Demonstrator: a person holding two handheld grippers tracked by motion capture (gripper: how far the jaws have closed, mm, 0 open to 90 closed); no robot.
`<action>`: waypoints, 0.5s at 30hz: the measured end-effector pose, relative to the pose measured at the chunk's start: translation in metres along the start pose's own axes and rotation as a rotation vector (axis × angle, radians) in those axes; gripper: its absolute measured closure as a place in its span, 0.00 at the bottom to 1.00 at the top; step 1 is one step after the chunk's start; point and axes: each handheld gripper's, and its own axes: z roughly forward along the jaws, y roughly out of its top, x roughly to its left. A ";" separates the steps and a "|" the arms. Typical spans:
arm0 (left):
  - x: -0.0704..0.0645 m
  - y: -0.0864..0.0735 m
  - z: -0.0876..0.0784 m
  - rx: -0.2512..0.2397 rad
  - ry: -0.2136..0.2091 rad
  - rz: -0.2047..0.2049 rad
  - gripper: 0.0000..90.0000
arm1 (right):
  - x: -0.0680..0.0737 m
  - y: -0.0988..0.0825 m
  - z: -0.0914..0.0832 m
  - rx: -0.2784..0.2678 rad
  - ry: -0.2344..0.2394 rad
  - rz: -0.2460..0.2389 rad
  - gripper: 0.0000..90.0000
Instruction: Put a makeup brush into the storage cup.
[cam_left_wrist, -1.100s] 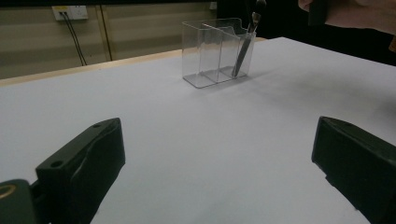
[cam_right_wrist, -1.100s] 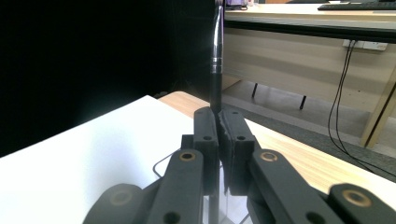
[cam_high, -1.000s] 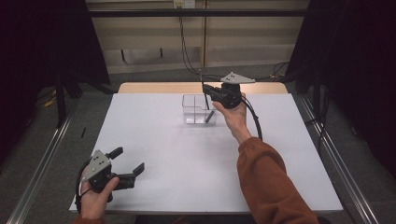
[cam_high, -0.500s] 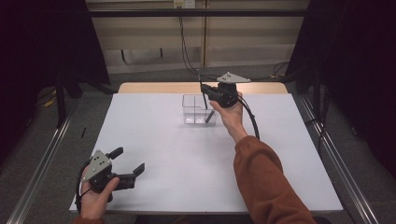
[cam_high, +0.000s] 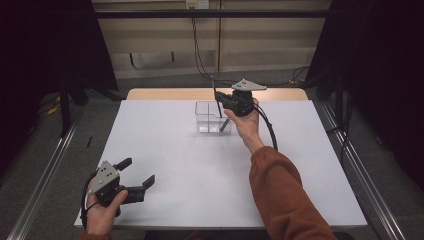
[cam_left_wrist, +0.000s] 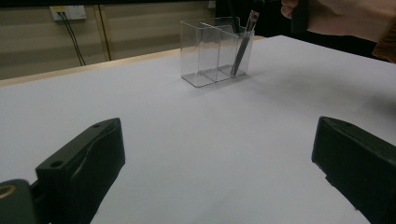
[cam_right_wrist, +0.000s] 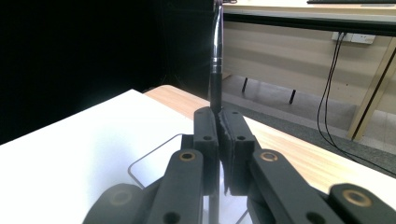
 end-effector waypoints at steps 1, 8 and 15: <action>0.000 0.000 0.000 0.000 0.000 0.000 0.03 | 0.000 0.000 0.000 0.002 -0.001 -0.001 0.95; -0.001 0.000 0.000 0.001 -0.001 0.000 0.03 | -0.001 -0.005 -0.005 0.018 -0.001 0.000 0.95; -0.001 0.000 0.001 0.002 -0.003 -0.001 0.03 | -0.002 -0.011 -0.006 0.047 0.002 -0.010 0.95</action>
